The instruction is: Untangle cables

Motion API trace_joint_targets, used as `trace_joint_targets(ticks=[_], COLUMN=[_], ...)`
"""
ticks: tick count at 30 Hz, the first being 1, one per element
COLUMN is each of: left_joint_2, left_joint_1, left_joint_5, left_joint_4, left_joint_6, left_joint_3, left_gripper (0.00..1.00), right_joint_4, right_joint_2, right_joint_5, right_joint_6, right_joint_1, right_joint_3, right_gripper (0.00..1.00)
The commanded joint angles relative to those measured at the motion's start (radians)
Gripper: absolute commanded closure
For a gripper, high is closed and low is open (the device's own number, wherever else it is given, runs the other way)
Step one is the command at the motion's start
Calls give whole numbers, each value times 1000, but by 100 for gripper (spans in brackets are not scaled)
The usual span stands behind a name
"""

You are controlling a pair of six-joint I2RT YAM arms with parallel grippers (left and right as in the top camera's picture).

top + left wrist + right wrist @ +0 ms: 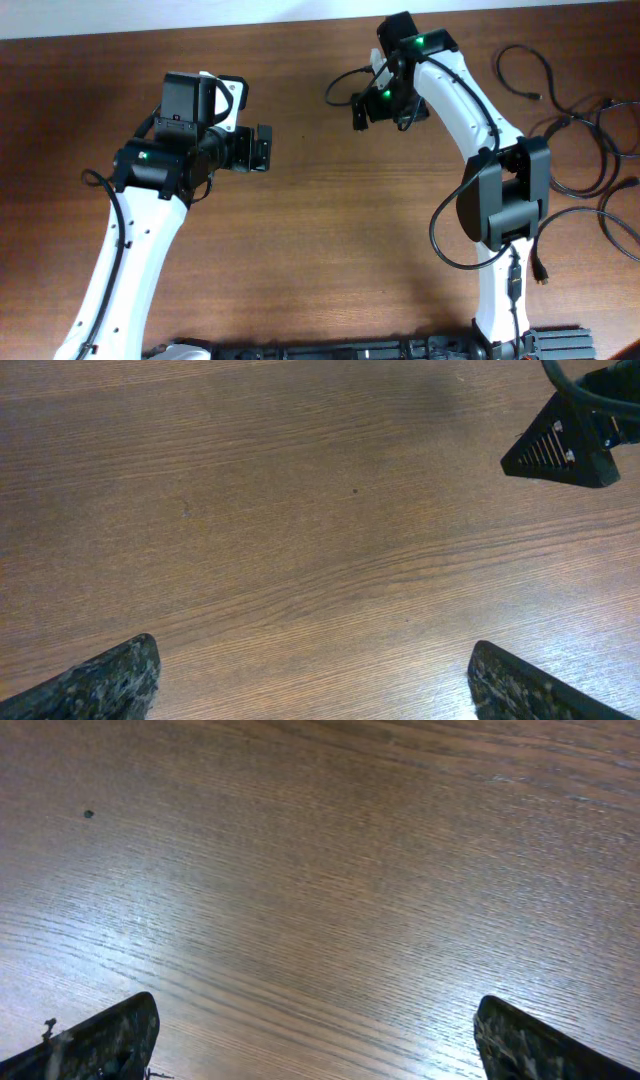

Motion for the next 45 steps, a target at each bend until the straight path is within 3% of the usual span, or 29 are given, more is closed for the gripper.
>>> trace_joint_targets(ticks=[1, 24, 31, 37, 45], left_joint_2=[-15, -15, -36, -100, -299], left_joint_1=[6, 5, 6, 6, 13], left_joint_5=[-7, -8, -92, -97, -82], left_joint_4=[2, 2, -17, 25, 368], left_joint_6=[19, 19, 18, 19, 7], left_joint_3=[9, 9, -22, -171, -553], left_gripper=[1, 1, 1, 1, 1], right_joint_4=[2, 2, 2, 2, 2], right_joint_2=[-31, -31, -31, -31, -31], right_joint_5=[23, 23, 24, 24, 24], right_joint_6=[-7, -7, -7, -7, -7], right_joint_1=[7, 6, 6, 6, 6], right_joint_3=[16, 16, 17, 17, 16], right_gripper=[1, 1, 1, 1, 1])
